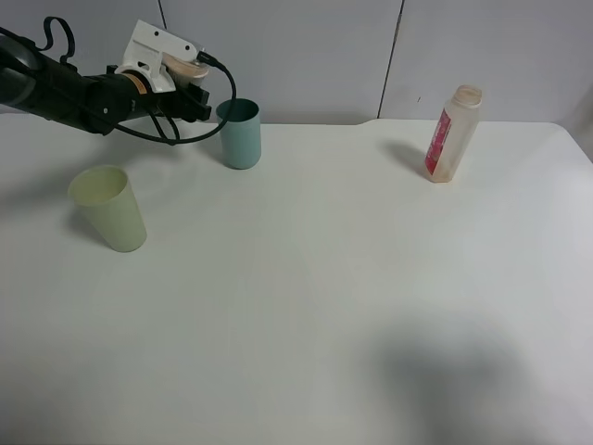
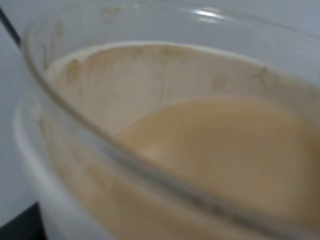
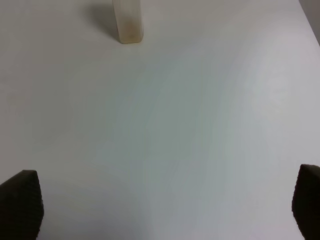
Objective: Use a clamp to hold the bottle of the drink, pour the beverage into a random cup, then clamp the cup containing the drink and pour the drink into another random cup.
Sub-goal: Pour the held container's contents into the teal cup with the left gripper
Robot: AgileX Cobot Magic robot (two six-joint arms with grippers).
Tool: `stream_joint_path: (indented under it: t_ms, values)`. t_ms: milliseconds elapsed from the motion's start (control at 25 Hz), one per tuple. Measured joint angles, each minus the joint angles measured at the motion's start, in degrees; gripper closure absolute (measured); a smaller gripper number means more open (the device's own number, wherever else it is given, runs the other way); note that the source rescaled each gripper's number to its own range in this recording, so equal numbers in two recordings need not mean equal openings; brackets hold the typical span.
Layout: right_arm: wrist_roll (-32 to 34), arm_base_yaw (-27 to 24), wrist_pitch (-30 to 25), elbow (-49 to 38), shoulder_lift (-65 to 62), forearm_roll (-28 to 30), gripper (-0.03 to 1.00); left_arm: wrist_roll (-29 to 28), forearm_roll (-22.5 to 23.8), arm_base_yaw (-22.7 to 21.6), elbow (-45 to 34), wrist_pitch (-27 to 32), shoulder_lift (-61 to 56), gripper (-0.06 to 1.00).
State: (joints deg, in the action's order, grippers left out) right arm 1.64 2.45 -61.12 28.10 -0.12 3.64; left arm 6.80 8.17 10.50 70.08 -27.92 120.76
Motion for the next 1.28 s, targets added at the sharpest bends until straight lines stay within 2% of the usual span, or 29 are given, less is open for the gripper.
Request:
stream_joint_path:
  t_ms: [280, 760, 1280]
  values:
    - [0.00, 0.00, 0.00, 0.00, 0.00, 0.00, -0.03, 4.13, 1.89, 0.00, 0.25, -0.01, 1.59, 0.94]
    - [0.00, 0.00, 0.00, 0.00, 0.00, 0.00, -0.03, 5.50, 2.79, 0.00, 2.33, -0.19, 2.40, 0.94]
    - [0.00, 0.00, 0.00, 0.00, 0.00, 0.00, -0.03, 7.91, 6.03, 0.00, 3.03, -0.04, 2.71, 0.94]
